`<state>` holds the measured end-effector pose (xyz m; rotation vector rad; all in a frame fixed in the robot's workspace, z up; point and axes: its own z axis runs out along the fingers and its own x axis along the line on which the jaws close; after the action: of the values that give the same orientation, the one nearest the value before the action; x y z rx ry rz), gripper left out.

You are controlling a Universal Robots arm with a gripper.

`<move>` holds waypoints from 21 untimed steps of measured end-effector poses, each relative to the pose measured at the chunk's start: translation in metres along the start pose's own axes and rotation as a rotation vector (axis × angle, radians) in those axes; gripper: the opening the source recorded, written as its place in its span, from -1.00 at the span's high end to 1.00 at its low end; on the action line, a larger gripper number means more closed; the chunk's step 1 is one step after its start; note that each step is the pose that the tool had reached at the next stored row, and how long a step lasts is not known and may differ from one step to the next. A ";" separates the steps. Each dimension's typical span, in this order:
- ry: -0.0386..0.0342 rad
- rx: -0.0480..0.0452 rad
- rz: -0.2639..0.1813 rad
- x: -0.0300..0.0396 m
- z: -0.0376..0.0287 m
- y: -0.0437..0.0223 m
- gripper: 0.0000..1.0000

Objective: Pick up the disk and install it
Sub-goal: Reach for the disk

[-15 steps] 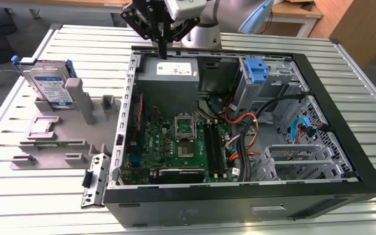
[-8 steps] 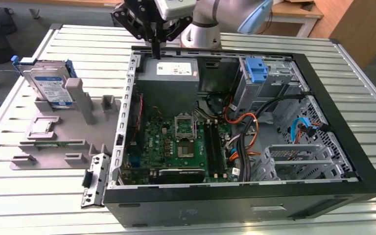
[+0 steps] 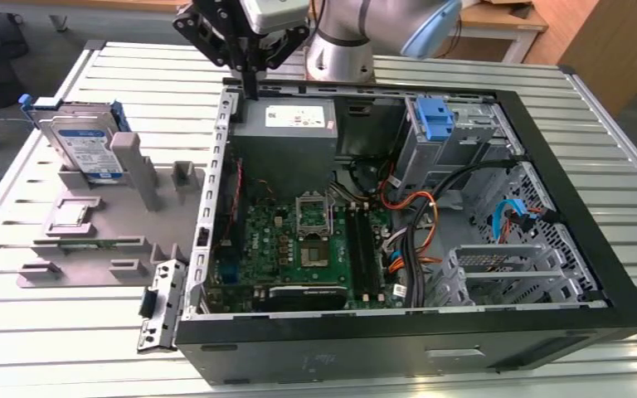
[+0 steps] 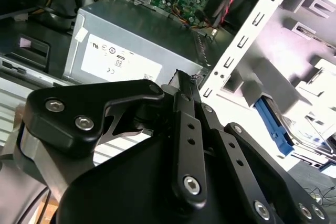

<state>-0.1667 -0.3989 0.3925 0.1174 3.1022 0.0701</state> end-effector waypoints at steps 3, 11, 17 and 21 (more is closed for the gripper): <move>-0.0019 -0.0010 0.000 0.0056 -0.0002 -0.0004 0.80; -0.0066 -0.0070 0.000 0.0189 -0.0007 -0.0014 0.80; -0.0105 -0.0109 0.000 0.0314 -0.0010 -0.0024 0.80; -0.0123 -0.0111 0.000 0.0392 -0.0010 -0.0030 0.80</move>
<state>-0.2060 -0.3989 0.3919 0.1168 3.0891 0.0863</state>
